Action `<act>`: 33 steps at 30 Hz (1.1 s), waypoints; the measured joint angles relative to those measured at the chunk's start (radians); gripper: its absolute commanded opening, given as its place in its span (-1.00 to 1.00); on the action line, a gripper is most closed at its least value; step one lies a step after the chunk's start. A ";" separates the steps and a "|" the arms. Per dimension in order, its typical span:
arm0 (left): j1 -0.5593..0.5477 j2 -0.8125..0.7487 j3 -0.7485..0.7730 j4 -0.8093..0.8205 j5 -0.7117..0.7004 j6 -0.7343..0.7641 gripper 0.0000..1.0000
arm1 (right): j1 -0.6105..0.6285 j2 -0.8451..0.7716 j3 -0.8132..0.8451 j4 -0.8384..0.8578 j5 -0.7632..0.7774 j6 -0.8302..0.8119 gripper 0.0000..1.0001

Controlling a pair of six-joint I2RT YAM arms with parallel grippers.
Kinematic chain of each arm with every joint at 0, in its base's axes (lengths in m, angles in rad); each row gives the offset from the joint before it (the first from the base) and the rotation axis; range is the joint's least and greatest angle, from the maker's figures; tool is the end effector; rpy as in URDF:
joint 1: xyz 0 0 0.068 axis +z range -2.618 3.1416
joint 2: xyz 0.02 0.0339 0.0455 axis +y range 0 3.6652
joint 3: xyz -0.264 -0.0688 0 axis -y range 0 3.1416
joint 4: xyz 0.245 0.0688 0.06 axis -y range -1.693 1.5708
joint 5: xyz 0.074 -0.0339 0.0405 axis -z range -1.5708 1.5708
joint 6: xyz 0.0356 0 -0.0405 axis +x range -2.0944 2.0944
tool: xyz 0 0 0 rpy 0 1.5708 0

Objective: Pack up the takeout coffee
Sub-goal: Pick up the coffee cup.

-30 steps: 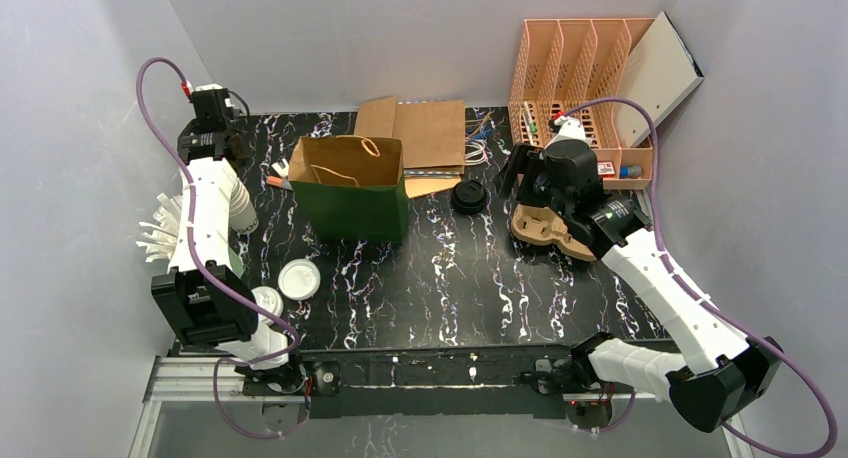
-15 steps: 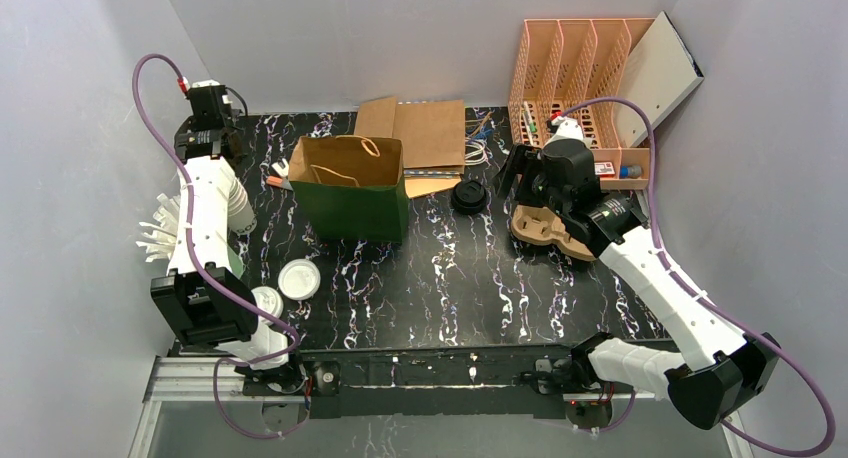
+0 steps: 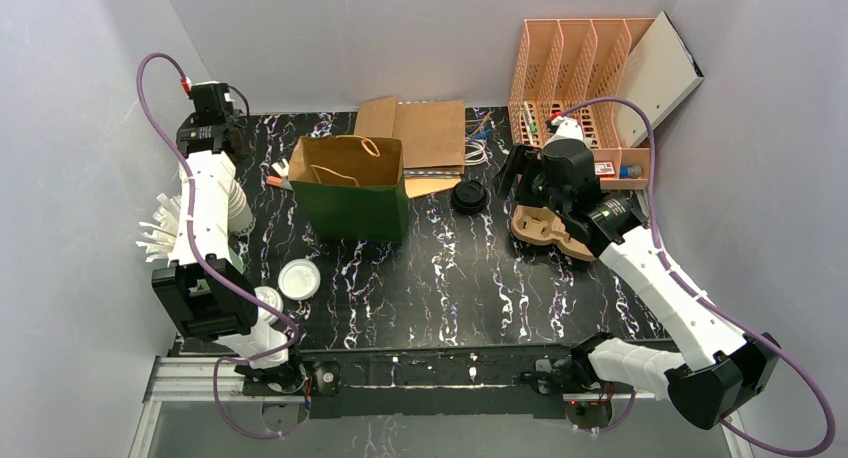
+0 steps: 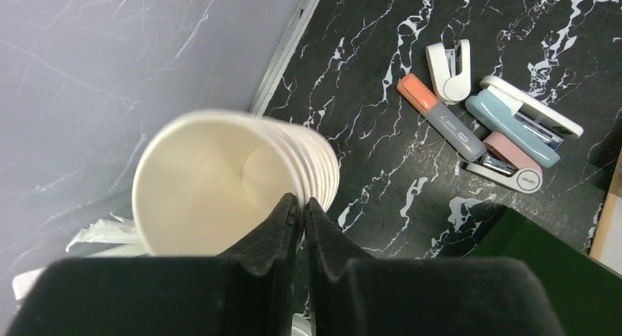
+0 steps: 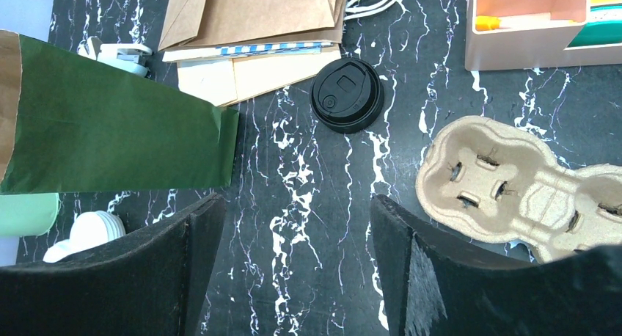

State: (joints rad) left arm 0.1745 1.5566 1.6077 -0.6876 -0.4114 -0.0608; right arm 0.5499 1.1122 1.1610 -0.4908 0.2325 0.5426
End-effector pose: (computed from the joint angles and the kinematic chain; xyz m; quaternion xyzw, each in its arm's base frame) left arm 0.3359 0.0737 0.3865 -0.1939 0.8572 0.2071 0.4298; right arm 0.2116 0.1201 0.3756 0.0590 0.8394 0.1923 0.5049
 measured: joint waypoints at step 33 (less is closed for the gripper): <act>0.000 0.000 0.472 -0.120 -0.002 0.076 -1.00 | 0.000 0.005 0.000 -0.001 -0.008 0.000 0.57</act>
State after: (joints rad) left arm 0.1749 1.5562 2.0792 -0.8078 -0.4129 0.0147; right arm 0.5499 1.1172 1.1610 -0.4919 0.2249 0.5430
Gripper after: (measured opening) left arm 0.020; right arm 0.787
